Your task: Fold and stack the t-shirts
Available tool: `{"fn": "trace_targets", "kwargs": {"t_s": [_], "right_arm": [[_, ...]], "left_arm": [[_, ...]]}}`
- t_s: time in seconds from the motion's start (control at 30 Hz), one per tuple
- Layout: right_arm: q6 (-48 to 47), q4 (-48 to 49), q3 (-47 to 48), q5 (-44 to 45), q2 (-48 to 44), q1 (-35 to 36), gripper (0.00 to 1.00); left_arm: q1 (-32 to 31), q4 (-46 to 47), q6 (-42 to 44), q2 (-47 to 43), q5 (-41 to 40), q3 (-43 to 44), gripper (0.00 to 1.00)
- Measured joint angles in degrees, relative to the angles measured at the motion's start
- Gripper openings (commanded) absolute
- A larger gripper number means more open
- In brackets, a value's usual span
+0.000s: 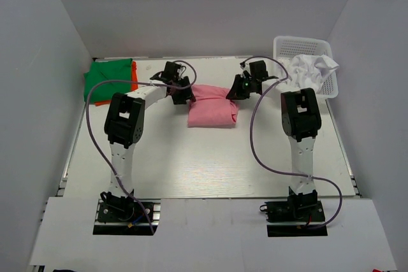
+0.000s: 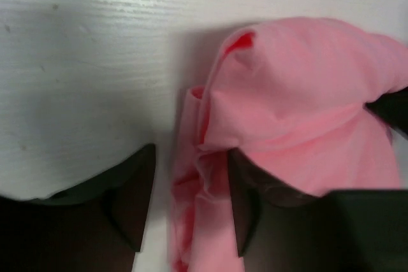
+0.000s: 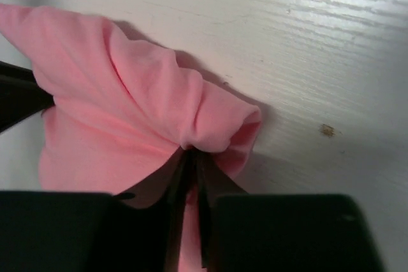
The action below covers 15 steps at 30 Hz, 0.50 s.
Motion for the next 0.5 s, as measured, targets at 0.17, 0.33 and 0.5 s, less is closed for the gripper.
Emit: {"fn": "trace_targets", "kwargs": {"t_s": [0.17, 0.33, 0.5], "right_arm": [[-1.11, -0.85, 1.4, 1.25, -0.17, -0.22, 0.45], [-2.25, -1.86, -1.68, 2.47, -5.4, -0.13, 0.57], [-2.69, -1.79, -8.28, 2.67, -15.21, 0.33, 0.62]], "left_arm": [[0.07, -0.76, -0.04, -1.55, -0.24, 0.61, 1.0], [0.09, -0.39, -0.13, -7.8, -1.11, -3.76, 1.0], [0.09, -0.11, -0.11, -14.8, -1.99, -8.79, 1.0]]}}
